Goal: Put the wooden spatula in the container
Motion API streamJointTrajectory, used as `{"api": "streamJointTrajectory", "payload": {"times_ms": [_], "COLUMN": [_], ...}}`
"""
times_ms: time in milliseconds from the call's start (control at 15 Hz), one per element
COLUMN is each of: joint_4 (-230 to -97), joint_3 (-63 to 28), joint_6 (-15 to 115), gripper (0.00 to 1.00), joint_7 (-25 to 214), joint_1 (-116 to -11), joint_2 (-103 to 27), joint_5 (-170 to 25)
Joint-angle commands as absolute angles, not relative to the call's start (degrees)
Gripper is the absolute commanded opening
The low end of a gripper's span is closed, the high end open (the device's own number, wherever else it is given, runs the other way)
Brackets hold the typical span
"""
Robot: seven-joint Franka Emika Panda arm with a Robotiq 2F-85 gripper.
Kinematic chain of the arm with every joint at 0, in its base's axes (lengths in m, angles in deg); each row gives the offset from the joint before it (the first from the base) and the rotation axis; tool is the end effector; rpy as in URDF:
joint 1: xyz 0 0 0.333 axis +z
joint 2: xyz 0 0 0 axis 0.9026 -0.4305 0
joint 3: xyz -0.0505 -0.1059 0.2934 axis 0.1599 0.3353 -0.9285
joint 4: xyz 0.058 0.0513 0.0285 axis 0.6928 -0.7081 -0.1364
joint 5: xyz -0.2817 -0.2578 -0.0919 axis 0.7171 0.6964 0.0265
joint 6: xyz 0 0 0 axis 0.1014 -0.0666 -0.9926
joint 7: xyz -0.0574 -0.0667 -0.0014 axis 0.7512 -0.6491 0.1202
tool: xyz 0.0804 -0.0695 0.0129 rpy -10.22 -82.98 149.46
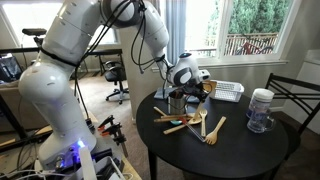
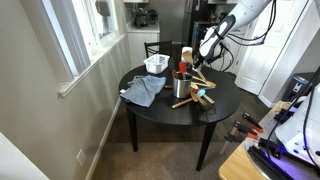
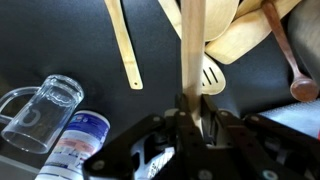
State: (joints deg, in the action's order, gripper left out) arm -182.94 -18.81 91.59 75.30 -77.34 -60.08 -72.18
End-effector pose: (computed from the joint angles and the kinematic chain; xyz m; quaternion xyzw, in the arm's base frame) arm 0.6279 -0.1679 0.1816 0.9732 0.0246 0.2146 0.0793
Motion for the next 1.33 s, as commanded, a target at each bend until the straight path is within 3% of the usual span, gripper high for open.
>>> {"api": "streamJointTrajectory", "payload": {"times_ms": [0, 533, 933, 1267], "joint_4": [-189.42, -206.35, -209.40, -208.47], "joint_3": [-14.62, -1.21, 10.05, 9.37], "joint_6": [98.79, 112.73, 113.16, 113.12], "gripper": [0.09, 0.09, 0.09, 0.09], "joint_7": [80.21, 80.56, 78.61, 80.80], "joint_1": [-73.52, -57.70, -40.70, -38.30], "joint_2": [-55.21, -44.94, -41.86, -38.40], "joint_5": [-71.58, -74.43, -81.29, -78.23]}}
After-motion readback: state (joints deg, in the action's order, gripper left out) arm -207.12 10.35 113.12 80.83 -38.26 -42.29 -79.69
